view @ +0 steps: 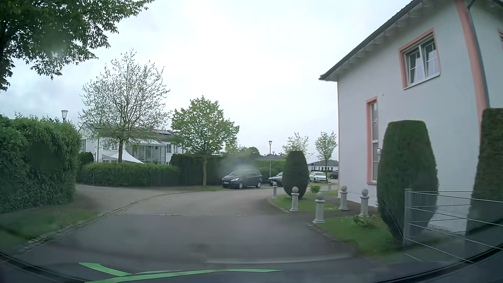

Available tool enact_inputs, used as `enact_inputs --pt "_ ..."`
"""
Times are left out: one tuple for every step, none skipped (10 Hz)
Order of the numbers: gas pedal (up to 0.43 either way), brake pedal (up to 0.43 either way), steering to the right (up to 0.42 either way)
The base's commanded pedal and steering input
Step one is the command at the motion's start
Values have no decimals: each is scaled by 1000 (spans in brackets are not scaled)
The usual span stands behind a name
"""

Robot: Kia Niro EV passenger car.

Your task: Follow the waypoints while adhering to traffic rules and regulations

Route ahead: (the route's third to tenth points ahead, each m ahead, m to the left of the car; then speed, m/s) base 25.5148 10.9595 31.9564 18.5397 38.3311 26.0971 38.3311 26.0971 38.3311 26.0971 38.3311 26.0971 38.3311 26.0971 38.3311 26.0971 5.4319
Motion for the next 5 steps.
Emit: enact_inputs --pt "157 0 -120" --pt "150 0 -101" --pt "67 0 -80" --pt "0 0 -62" --pt "0 0 -53"
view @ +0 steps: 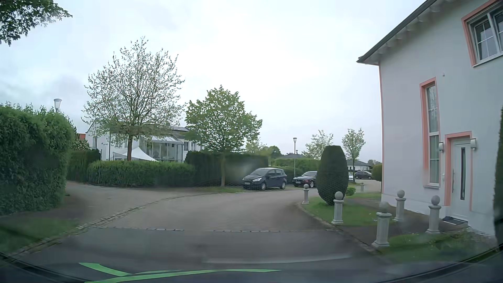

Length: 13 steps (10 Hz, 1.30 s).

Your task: Follow the waypoints while adhering to traffic rules and regulations

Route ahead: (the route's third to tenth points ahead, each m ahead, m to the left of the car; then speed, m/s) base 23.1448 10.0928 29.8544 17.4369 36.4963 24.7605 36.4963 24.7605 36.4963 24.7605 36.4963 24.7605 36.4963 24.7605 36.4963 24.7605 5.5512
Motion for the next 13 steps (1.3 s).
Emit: enact_inputs --pt "0 0 -47" --pt "0 0 -44" --pt "0 0 -41" --pt "0 0 -40" --pt "0 0 -41" --pt "0 0 -43" --pt "0 0 -50" --pt "0 0 -60" --pt "0 0 -79" --pt "0 0 -106" --pt "0 0 -128" --pt "0 0 -162" --pt "0 0 -192"
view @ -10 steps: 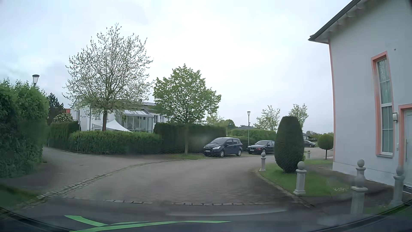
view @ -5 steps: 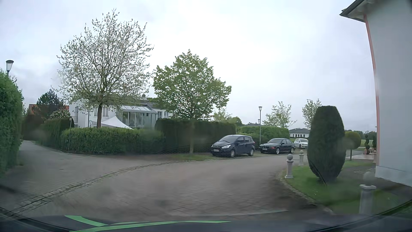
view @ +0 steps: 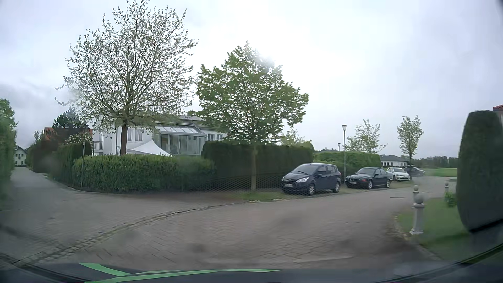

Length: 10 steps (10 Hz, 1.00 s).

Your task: Follow the waypoints while adhering to traffic rules and regulations

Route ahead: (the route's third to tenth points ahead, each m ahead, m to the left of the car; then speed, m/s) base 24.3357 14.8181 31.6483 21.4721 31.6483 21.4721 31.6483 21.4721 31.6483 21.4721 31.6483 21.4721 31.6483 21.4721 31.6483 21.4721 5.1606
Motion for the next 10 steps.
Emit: enact_inputs --pt "0 0 -213" --pt "0 0 -237" --pt "0 0 -266" --pt "0 0 -290" --pt "0 0 -322" --pt "0 0 -355" --pt "20 0 -381" --pt "59 0 -401" --pt "79 0 -419" --pt "79 0 -429"
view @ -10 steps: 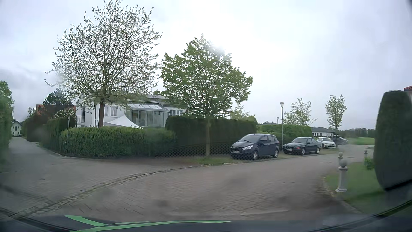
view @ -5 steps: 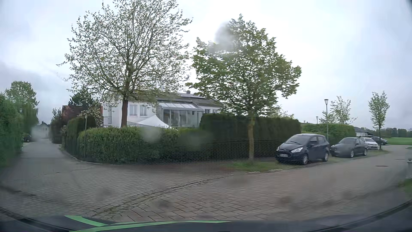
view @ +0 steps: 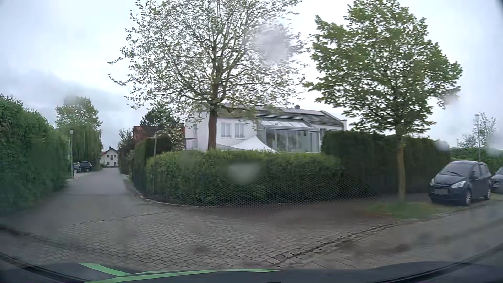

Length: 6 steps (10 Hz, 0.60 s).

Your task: Follow the waypoints while adhering to traffic rules and regulations

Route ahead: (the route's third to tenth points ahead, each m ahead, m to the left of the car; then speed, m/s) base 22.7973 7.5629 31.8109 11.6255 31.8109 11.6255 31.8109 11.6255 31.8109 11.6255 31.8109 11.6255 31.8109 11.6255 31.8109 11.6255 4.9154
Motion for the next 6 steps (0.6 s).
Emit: enact_inputs --pt "79 0 -431" --pt "79 0 -427" --pt "98 0 -419" --pt "138 0 -399" --pt "130 0 -377" --pt "130 0 -357"
